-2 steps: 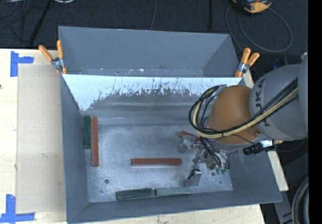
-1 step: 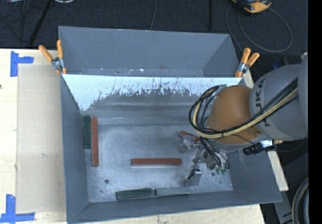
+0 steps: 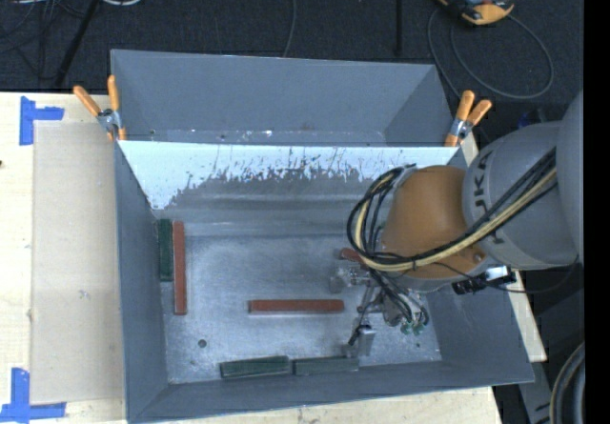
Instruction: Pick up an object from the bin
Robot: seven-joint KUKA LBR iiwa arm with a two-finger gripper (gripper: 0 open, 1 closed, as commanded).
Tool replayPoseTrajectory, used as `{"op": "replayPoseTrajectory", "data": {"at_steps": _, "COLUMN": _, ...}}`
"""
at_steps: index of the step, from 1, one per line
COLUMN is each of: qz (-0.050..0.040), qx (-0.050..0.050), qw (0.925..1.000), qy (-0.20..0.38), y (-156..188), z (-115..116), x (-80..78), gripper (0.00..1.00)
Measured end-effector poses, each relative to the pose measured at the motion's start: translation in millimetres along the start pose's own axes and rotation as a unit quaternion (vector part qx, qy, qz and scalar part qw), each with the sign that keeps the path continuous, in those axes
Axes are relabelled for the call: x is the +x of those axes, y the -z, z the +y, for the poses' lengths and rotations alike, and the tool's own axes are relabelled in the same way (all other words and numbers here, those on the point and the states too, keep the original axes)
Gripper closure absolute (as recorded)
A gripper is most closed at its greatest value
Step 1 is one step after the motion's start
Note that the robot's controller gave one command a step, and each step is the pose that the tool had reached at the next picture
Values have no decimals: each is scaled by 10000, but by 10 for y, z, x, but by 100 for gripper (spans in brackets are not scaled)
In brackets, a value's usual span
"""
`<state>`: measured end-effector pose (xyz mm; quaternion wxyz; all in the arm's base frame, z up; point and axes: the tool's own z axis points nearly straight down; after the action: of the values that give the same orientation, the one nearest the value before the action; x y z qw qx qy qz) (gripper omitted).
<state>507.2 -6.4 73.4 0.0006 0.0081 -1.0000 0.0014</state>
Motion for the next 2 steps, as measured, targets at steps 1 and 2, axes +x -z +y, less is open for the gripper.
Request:
{"op": "replayPoseTrajectory", "data": {"at_steps": 1, "qz": -12, "qx": -15, "qw": 9969, "qy": 787, "y": -30, "z": 509, "x": -168, "gripper": 0}}
{"op": "replayPoseTrajectory", "data": {"at_steps": 2, "qz": -12, "qx": -21, "qw": 9998, "qy": 186, "y": -32, "z": 978, "x": -227, "gripper": 100}}
